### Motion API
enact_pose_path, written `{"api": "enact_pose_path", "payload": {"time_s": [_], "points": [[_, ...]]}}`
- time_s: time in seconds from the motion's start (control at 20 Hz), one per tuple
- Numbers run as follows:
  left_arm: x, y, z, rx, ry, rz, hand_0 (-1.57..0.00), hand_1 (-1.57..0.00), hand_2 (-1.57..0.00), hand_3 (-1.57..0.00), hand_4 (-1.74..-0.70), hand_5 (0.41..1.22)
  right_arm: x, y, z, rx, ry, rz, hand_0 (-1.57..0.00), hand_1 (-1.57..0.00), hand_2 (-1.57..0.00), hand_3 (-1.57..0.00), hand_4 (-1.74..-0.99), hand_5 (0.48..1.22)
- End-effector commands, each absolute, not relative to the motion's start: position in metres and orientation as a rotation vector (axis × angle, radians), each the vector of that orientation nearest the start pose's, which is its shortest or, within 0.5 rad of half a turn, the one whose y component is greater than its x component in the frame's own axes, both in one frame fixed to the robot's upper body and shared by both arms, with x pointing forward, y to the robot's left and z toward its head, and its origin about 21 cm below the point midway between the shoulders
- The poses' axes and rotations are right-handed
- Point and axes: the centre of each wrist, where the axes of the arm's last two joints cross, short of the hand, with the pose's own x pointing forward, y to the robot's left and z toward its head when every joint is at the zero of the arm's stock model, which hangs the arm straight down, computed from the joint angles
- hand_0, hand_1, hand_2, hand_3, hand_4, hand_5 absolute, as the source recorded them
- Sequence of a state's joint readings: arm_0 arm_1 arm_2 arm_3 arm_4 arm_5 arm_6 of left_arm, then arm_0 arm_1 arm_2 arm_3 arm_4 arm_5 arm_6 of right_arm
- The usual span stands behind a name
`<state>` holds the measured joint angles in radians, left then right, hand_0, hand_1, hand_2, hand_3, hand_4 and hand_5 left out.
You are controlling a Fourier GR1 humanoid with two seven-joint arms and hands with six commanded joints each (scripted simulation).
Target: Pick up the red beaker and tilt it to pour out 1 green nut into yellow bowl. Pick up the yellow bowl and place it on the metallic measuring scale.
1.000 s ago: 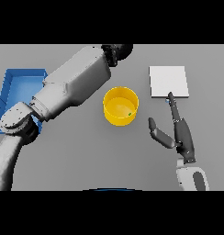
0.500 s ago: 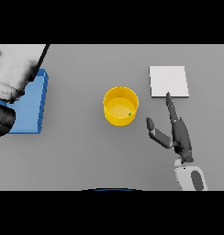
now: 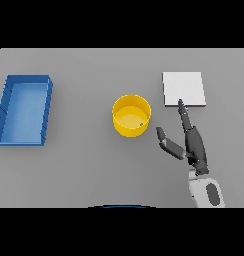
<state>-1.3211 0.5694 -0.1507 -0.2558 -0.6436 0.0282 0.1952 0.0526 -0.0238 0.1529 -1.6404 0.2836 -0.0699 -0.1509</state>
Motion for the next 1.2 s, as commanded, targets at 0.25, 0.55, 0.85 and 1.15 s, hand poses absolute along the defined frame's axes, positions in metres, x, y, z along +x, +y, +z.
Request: {"api": "enact_pose_path", "payload": {"time_s": [0.25, 0.55, 0.85, 1.15], "points": [[0.457, 0.337, 0.174, 0.97, -1.169, -0.434, -1.57, -1.57, -1.57, -1.48, -1.74, 1.221, 0.23, -0.205, 0.007, -0.237, -1.751, 0.343, 0.0, 0.0, 0.0, 0.0, -1.054, 0.648], [0.416, 0.333, 0.125, 0.902, -1.153, -0.29, -1.57, -1.57, -1.57, -1.44, -1.74, 1.221, 0.227, -0.209, 0.005, -0.233, -1.736, 0.349, 0.0, 0.0, 0.0, 0.0, -1.018, 0.645], [0.388, 0.323, 0.099, 0.85, -1.14, -0.21, -1.57, -1.57, -1.57, -1.52, -1.74, 1.194, 0.225, -0.207, 0.002, -0.198, -1.757, 0.34, 0.0, 0.0, 0.0, 0.0, -1.005, 0.647], [0.365, 0.318, 0.083, 0.845, -1.114, -0.211, -1.57, -1.57, -1.57, -1.56, -1.71, 0.991, 0.228, -0.211, 0.004, -0.211, -1.753, 0.336, 0.0, 0.0, 0.0, 0.0, -1.017, 0.638]]}}
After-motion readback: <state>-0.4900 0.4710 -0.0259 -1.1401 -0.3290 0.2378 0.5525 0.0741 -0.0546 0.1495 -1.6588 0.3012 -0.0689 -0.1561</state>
